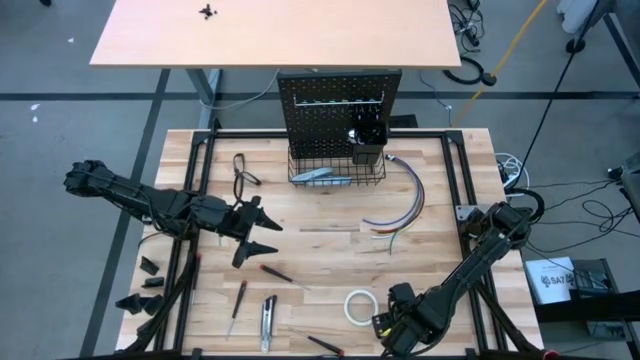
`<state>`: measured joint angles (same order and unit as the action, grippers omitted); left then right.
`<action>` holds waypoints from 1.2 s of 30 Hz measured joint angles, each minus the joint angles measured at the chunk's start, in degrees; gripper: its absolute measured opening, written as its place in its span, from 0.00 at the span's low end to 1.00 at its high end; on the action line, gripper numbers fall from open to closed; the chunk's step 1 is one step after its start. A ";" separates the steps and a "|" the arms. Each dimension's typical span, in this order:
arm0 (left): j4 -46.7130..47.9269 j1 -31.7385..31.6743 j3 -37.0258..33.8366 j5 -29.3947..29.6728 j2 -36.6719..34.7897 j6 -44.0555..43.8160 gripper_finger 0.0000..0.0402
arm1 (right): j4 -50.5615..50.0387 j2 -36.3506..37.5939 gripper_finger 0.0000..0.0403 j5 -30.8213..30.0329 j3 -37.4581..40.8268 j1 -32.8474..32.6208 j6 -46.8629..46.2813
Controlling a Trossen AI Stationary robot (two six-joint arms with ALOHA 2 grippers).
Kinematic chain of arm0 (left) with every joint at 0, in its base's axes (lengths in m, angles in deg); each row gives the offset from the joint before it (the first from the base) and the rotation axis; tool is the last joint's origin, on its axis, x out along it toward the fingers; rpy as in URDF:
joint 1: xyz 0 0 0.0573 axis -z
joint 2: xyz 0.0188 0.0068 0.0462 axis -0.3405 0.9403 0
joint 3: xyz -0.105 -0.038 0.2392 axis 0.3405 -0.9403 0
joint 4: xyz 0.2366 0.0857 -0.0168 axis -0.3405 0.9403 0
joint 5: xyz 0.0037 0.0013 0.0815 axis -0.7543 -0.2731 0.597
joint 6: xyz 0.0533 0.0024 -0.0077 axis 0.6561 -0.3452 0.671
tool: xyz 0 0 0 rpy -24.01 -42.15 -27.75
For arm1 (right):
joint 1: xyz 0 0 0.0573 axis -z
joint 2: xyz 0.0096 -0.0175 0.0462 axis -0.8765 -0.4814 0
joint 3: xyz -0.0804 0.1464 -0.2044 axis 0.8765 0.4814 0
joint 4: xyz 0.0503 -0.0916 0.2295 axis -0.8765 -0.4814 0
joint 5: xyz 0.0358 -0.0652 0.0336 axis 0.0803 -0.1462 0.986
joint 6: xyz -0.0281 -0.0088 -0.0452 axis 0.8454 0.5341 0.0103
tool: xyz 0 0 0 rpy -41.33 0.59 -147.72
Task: Hang tools onto peg board
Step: Hang the measuring tape on the wire basket on the peg board
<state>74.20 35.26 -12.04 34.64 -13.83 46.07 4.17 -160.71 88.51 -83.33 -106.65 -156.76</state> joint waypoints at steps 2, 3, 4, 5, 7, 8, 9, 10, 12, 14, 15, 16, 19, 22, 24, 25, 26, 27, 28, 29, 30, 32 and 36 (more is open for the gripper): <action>0.04 0.00 0.00 0.00 0.00 0.19 0.73 | 1.40 0.18 0.84 1.36 1.40 0.00 -0.40; 0.04 0.00 0.00 0.02 0.00 0.23 0.73 | 1.88 0.29 0.84 2.14 2.02 0.00 -0.75; 0.09 0.00 0.00 0.02 0.00 0.29 0.73 | 2.03 0.32 0.84 2.72 2.47 0.00 -1.13; 0.09 0.00 0.00 0.04 0.00 0.60 0.73 | 2.03 0.32 0.84 3.09 2.80 0.00 -1.54; 0.11 0.00 0.00 0.13 0.00 1.47 0.73 | 1.97 0.30 0.84 3.41 3.51 -0.04 -1.86; 0.13 0.00 0.00 0.13 0.00 1.61 0.73 | 1.79 0.27 0.84 3.41 3.79 -0.10 -1.86; 0.17 -0.02 0.00 0.17 0.00 1.63 0.73 | 1.46 0.17 0.84 3.41 4.04 -0.17 -1.83; 0.20 -0.05 0.00 0.26 0.00 1.69 0.73 | 1.31 0.02 0.84 3.41 4.32 -0.20 -1.66; 0.20 -0.14 0.00 0.36 0.00 1.70 0.73 | 1.53 -0.18 0.81 3.06 4.49 0.02 -0.77; 0.33 -0.39 0.00 0.37 0.00 1.64 0.73 | 2.31 -0.08 0.75 2.63 4.45 0.43 -0.55; 0.40 -0.55 0.00 0.39 0.00 1.68 0.73 | 3.04 -0.07 0.71 2.12 4.45 0.58 -0.64; 0.44 -0.74 0.00 0.39 0.00 1.72 0.73 | 3.24 -0.07 0.67 2.29 4.40 0.83 -0.90; 0.65 -1.31 0.00 0.39 0.00 1.74 0.73 | 3.72 -0.07 0.63 2.57 4.41 1.26 -1.86; 1.42 -1.87 0.01 0.37 0.00 1.74 0.73 | 3.73 -0.07 0.63 2.95 4.43 1.82 -2.16; 2.03 -2.20 0.02 0.37 0.00 1.72 0.73 | 3.60 -0.05 0.63 3.12 4.38 2.09 -1.21; 2.16 -2.32 0.02 0.37 0.00 1.70 0.73 | 3.30 -0.05 0.63 3.11 4.19 2.23 -0.59; 2.07 -2.40 0.02 0.37 0.00 1.68 0.73 | 2.89 0.02 0.63 2.86 3.86 2.40 0.18; 1.66 -2.56 0.02 0.18 0.00 1.66 0.73 | 2.21 0.15 0.63 2.40 3.36 2.67 0.61; 1.02 -2.85 0.02 -0.62 0.00 1.63 0.73 | 1.33 0.48 0.63 2.00 2.78 3.03 1.12; 0.54 -3.14 0.02 -1.69 -0.02 1.57 0.73 | 0.03 0.85 0.63 1.77 2.05 3.25 1.67; -0.13 -3.49 0.02 -2.64 -0.02 1.45 0.73 | -1.21 1.36 0.63 1.48 1.34 3.63 2.45; -1.49 -4.31 0.02 -3.82 -0.02 1.29 0.73 | -3.69 2.12 0.63 1.36 -0.28 4.42 4.49; -4.95 -6.77 0.04 -7.35 -0.02 1.22 0.73 | -10.74 4.02 0.63 1.15 -4.55 6.39 10.06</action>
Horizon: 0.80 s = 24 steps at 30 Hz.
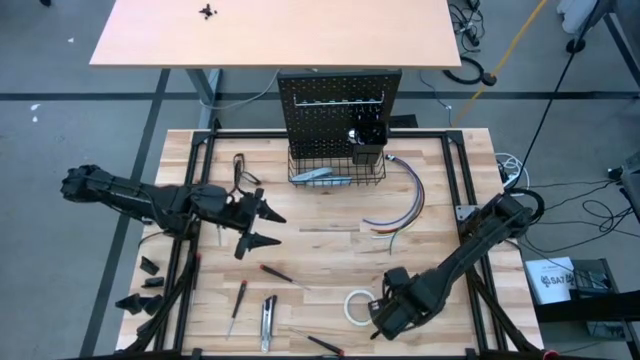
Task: Hang tools onto peg board
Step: Hang the measuring tape on the wire basket on the peg board
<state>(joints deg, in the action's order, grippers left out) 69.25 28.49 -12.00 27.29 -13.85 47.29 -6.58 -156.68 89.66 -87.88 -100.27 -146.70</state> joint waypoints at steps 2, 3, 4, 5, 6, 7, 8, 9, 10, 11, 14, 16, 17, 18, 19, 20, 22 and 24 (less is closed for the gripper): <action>-1.84 -1.37 0.00 -2.21 0.00 -0.06 0.73 | -3.75 1.14 0.63 -2.85 -2.49 1.32 3.18; -2.96 -2.08 0.00 -3.36 0.00 -0.10 0.73 | -5.27 1.59 0.63 -5.10 -3.76 2.10 5.15; -4.15 -2.79 0.00 -4.53 0.00 -0.21 0.73 | -6.35 2.11 0.63 -7.77 -4.85 2.94 7.65; -5.42 -3.48 0.00 -5.77 0.01 -0.69 0.73 | -6.78 2.71 0.63 -10.70 -5.69 3.78 10.65; -6.93 -4.29 0.00 -7.14 0.15 -1.35 0.73 | -6.65 3.34 0.63 -14.43 -6.51 4.71 14.95; -8.76 -5.07 0.02 -8.70 0.44 -1.76 0.73 | -5.87 3.86 0.63 -18.41 -7.30 5.68 19.97; -10.41 -5.88 0.04 -10.53 0.81 -2.86 0.73 | -4.57 4.33 0.63 -22.13 -7.90 6.75 25.29; -11.92 -6.62 0.04 -12.57 1.32 -3.82 0.73 | -2.87 4.53 0.63 -25.35 -8.54 8.01 31.10; -13.75 -7.33 0.04 -14.54 1.97 -5.13 0.73 | -0.73 4.70 0.63 -27.64 -8.95 9.36 37.33; -15.69 -7.96 0.04 -16.08 2.68 -6.78 0.73 | 1.78 4.83 0.63 -28.71 -9.17 10.80 43.85; -19.78 -8.87 0.04 -17.82 4.82 -11.36 0.73 | 10.88 4.93 0.63 -25.63 -9.19 15.97 61.88; -21.14 -8.97 0.07 -17.85 6.27 -12.00 0.73 | 15.95 4.62 0.63 -21.73 -9.19 19.32 69.84; -21.11 -8.97 0.24 -17.85 6.92 -12.00 0.73 | 17.94 4.45 0.63 -19.83 -9.21 20.88 72.64; -21.14 -8.82 0.52 -17.85 7.48 -12.06 0.73 | 19.29 4.24 0.63 -18.14 -9.21 22.33 74.90; -21.17 -8.63 0.72 -17.83 8.06 -12.10 0.73 | 20.24 3.97 0.63 -16.89 -9.21 23.66 76.72; -21.22 -8.43 0.87 -17.71 8.58 -12.06 0.73 | 20.91 3.77 0.63 -16.34 -9.21 24.80 78.28; -21.19 -7.97 0.96 -16.71 9.54 -11.64 0.73 | 22.40 3.66 0.63 -15.83 -9.19 26.76 81.77; -20.65 -7.65 0.96 -15.14 10.58 -10.27 0.73 | 25.15 3.69 0.63 -14.24 -9.19 28.39 85.91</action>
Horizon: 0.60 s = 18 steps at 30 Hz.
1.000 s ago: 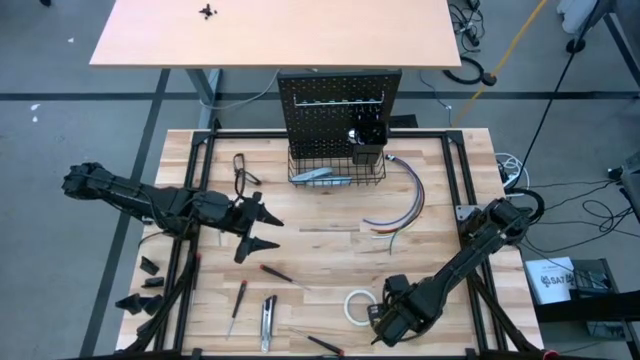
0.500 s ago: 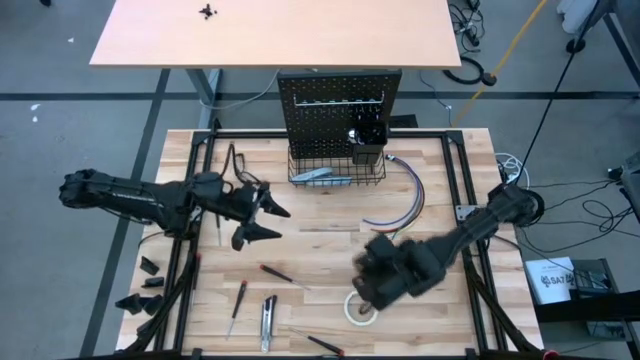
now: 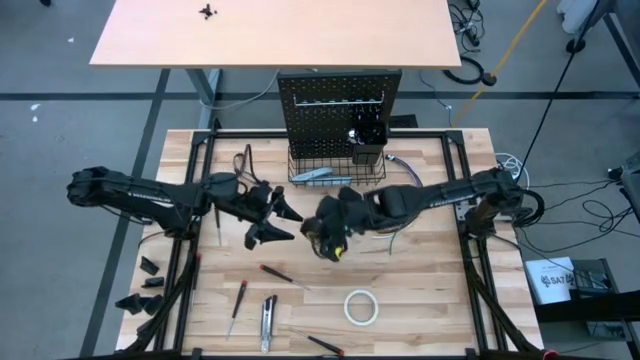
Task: Hang tools onto peg board
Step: Hang the measuring tape on the wire basket on the peg board
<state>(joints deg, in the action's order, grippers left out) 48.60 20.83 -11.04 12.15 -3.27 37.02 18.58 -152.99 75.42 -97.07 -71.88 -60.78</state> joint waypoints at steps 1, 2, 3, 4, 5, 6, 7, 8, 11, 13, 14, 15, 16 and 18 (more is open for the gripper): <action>0.71 0.00 0.00 0.84 0.53 1.08 0.73 | 1.49 0.00 0.63 0.13 0.00 0.56 1.79; 1.07 0.00 0.00 1.70 1.00 1.92 0.73 | 2.51 0.00 0.63 0.22 0.00 1.02 3.19; 1.14 0.00 0.02 2.01 1.35 2.54 0.73 | 2.67 0.00 0.63 0.77 0.00 1.36 4.29; 1.17 -0.16 0.02 3.06 1.67 2.72 0.73 | 2.92 0.00 0.63 1.36 0.00 1.77 5.36; 1.08 -0.20 0.02 3.55 1.86 2.71 0.73 | 3.25 0.00 0.63 2.34 0.02 2.16 5.85; 1.17 -0.21 0.02 4.92 1.88 2.75 0.73 | 3.56 0.00 0.63 3.64 0.02 2.52 6.20; 1.17 -0.20 0.03 6.35 1.90 2.85 0.73 | 3.94 0.00 0.63 4.77 0.02 2.90 6.22; 1.22 -0.25 0.04 8.00 1.90 3.11 0.73 | 4.13 0.00 0.63 5.46 0.02 3.19 6.35; 1.83 -0.32 0.04 9.17 2.05 6.09 0.73 | 4.99 0.00 0.63 6.34 0.00 3.34 7.11; 2.00 -0.26 0.04 9.64 1.99 7.21 0.73 | 5.49 0.02 0.63 6.58 0.00 3.26 7.85; 2.00 -0.26 0.04 9.56 2.09 7.19 0.73 | 5.84 0.02 0.63 6.57 0.00 3.27 7.77; 1.87 -0.10 0.04 9.50 2.23 7.21 0.73 | 5.78 0.02 0.63 6.48 0.00 3.40 7.38; 2.03 -0.01 0.04 9.55 2.27 7.34 0.73 | 5.73 0.01 0.63 6.69 0.00 3.54 6.95; 2.55 0.01 0.03 9.70 2.33 7.76 0.73 | 6.08 0.02 0.63 6.63 0.00 4.03 6.09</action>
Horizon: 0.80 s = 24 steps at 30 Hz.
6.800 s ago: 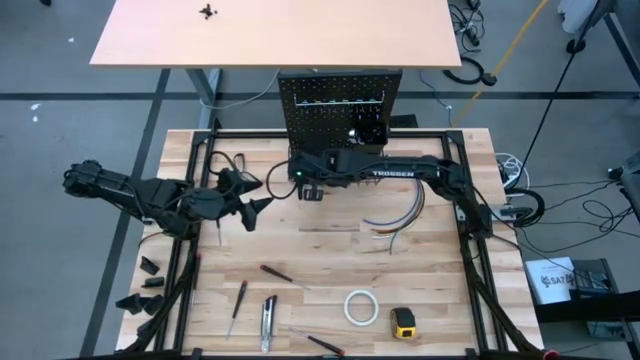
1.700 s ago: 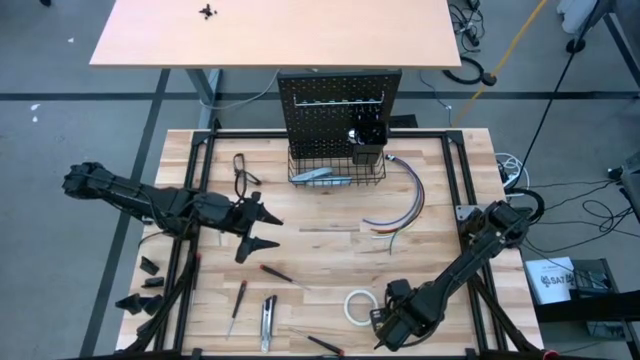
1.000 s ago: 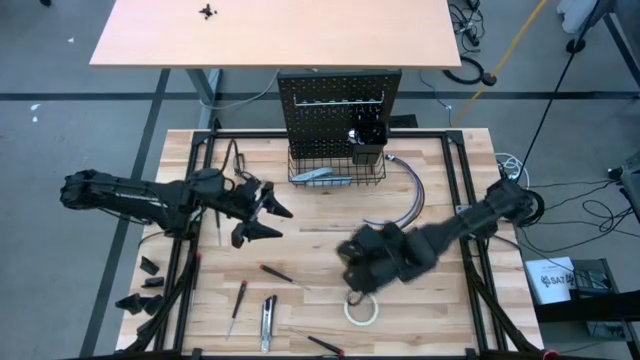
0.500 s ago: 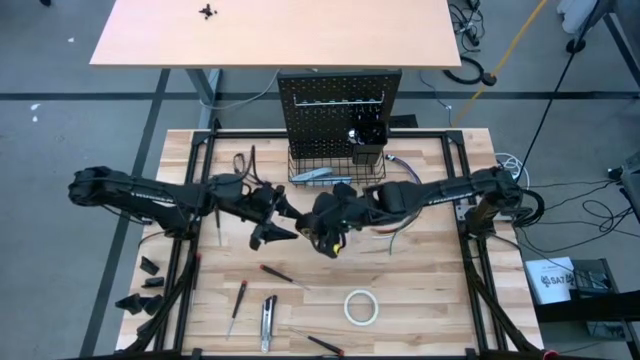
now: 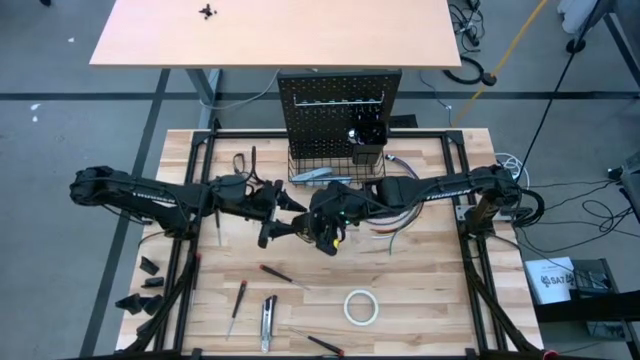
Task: Hang tools onto peg board
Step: Hang the measuring tape on the wire basket on the peg board
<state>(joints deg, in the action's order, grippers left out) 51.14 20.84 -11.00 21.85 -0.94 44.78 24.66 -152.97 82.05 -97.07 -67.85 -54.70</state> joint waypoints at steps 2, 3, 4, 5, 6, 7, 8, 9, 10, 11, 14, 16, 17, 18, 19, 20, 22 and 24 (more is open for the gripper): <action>-0.01 -0.01 -0.01 0.34 0.01 0.79 0.73 | 0.51 0.01 0.63 -0.24 0.00 0.34 -0.20; -0.04 -0.04 -0.01 0.36 -0.01 1.19 0.73 | 0.76 0.02 0.63 -0.26 0.00 0.47 -0.24; -0.07 -0.05 -0.01 0.38 -0.01 1.43 0.73 | 1.17 0.02 0.63 -0.31 0.00 0.69 -0.26; -0.07 -0.01 -0.01 0.55 -0.01 1.57 0.73 | 1.72 0.02 0.63 -0.22 0.00 0.79 -0.33; -0.14 -0.01 -0.01 0.90 -0.01 1.57 0.73 | 1.99 0.02 0.63 -0.16 0.00 1.02 -0.41; -0.24 0.00 -0.01 1.01 -0.03 1.72 0.73 | 2.13 0.02 0.63 -0.16 0.00 1.14 -0.41; -0.25 0.00 -0.01 1.08 -0.03 2.50 0.72 | 2.12 0.02 0.63 -0.10 0.00 1.31 -0.41; -0.21 -0.01 -0.01 1.35 -0.03 2.96 0.72 | 1.96 0.02 0.63 -0.03 0.00 1.43 -0.40; -0.08 -0.01 -0.01 1.41 -0.03 3.05 0.71 | 1.88 0.02 0.63 -0.01 0.00 1.56 -0.32; -0.06 -0.05 -0.01 1.46 -0.03 3.05 0.69 | 1.86 0.02 0.63 0.06 0.00 1.68 -0.14; -0.11 -0.01 -0.01 1.71 -0.03 3.03 0.61 | 1.87 0.02 0.63 0.59 0.00 1.74 0.17; -0.05 -0.01 -0.01 1.83 -0.03 3.19 0.54 | 1.73 0.02 0.63 1.03 0.00 1.84 0.45; -0.05 -0.01 -0.01 1.82 -0.03 3.37 0.53 | 1.70 0.04 0.63 1.01 0.00 1.85 0.55; -0.05 -0.01 -0.01 1.85 -0.03 3.53 0.53 | 1.64 0.05 0.63 0.96 0.00 1.85 0.81; -0.01 -0.01 -0.01 1.88 -0.03 3.97 0.53 | 1.60 0.07 0.63 0.87 0.00 1.87 1.03; 0.07 -0.01 -0.01 1.93 -0.03 4.48 0.53 | 1.58 0.07 0.63 0.69 0.00 1.87 1.21; 0.23 -0.05 -0.01 1.97 -0.03 4.60 0.53 | 1.56 0.07 0.63 0.61 0.00 1.87 1.33; 0.47 -0.05 -0.01 1.97 -0.03 4.57 0.53 | 1.50 0.07 0.63 0.56 0.00 1.88 1.41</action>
<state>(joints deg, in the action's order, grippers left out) 51.62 20.79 -11.01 23.82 -0.98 49.35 26.16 -152.91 82.61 -97.07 -65.97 -53.29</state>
